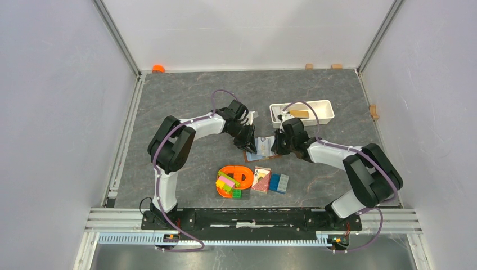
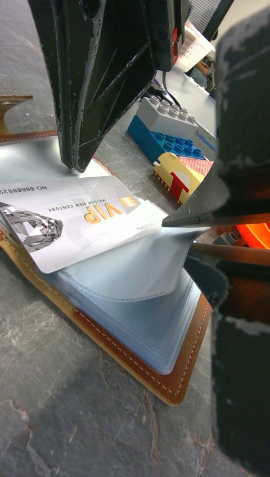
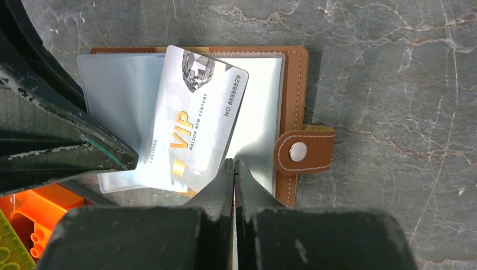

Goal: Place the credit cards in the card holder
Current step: Insert the credit card into the card holder.

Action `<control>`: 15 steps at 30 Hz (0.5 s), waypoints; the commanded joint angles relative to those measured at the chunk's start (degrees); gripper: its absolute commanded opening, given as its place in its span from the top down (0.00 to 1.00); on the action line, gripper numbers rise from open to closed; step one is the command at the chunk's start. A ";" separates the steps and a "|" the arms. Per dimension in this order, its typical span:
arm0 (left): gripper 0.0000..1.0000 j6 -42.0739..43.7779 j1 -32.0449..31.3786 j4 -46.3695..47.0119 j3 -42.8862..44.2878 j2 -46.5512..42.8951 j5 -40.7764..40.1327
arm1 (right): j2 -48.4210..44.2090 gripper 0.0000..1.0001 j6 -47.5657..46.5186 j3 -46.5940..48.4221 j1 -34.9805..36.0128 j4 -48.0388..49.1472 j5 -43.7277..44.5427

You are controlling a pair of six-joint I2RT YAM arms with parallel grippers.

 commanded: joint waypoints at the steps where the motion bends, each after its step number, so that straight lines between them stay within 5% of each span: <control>1: 0.74 5.07 1.17 -1.37 -1.03 1.66 -10.04 | -2.02 1.00 -2.97 1.48 0.28 -3.07 1.23; 6: 0.71 5.52 1.17 -1.44 -1.13 1.41 -10.03 | -0.12 1.00 -3.21 3.04 0.12 -4.92 -0.16; 15: 0.77 5.96 1.43 -4.29 -0.23 3.22 -12.70 | -3.34 0.68 2.91 -6.28 -4.97 7.17 -8.86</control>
